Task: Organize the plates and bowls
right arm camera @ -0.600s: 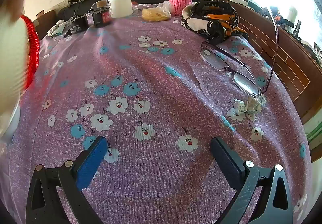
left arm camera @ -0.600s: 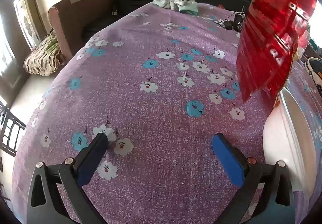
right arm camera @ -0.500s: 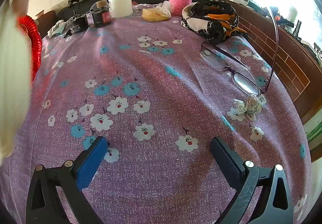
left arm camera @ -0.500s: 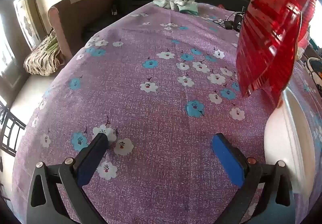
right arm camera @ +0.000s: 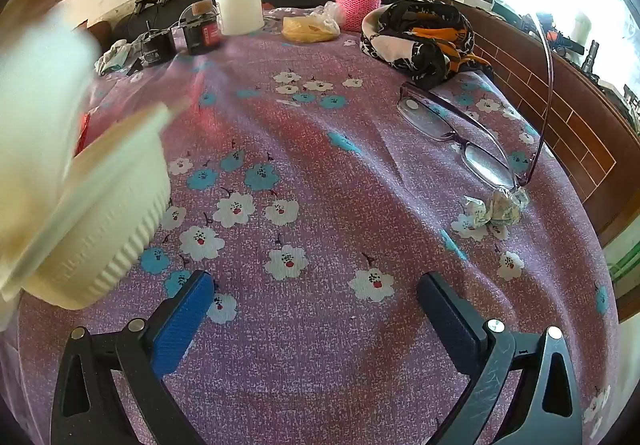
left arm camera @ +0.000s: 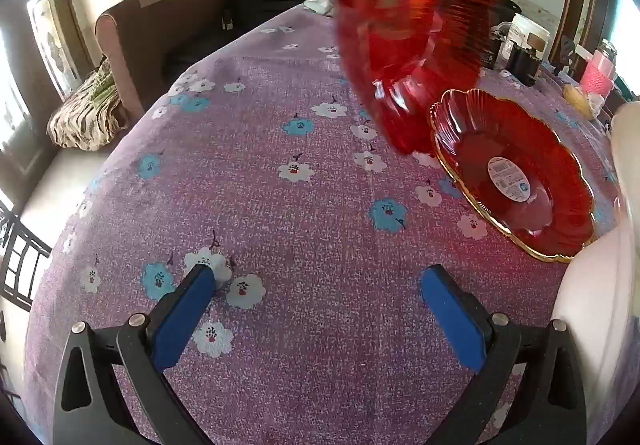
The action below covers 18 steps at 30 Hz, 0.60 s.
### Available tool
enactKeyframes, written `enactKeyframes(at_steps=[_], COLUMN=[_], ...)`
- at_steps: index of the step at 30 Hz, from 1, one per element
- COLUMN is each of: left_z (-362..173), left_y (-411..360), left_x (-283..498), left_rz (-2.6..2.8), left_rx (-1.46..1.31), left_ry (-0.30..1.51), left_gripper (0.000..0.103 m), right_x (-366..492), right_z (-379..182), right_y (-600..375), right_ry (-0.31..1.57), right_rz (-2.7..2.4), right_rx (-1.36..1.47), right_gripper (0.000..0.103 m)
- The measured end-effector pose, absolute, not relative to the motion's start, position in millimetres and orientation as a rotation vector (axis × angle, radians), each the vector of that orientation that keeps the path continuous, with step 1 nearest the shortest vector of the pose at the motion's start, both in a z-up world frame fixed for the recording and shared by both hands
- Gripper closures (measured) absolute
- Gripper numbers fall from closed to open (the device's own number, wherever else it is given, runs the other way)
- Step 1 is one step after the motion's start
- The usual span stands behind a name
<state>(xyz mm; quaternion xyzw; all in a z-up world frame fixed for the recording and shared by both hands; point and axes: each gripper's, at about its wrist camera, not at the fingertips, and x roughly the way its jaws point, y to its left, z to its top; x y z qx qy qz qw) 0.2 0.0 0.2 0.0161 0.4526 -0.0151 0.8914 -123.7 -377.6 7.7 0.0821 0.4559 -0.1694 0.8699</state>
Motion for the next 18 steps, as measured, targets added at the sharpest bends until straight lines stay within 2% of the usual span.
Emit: enactKeyframes(at_steps=[18], left_z=[0.1], left_y=[0.0], left_x=[0.2], left_rz=[-0.031], left_rx=[0.033], left_ry=[0.939], left_gripper=[0.0], right_x=[-123.4], right_z=[9.7], right_y=[-377.4], right_ry=[0.954], right_rz=[-0.354], right_rx=[0.174], right_gripper=[0.001])
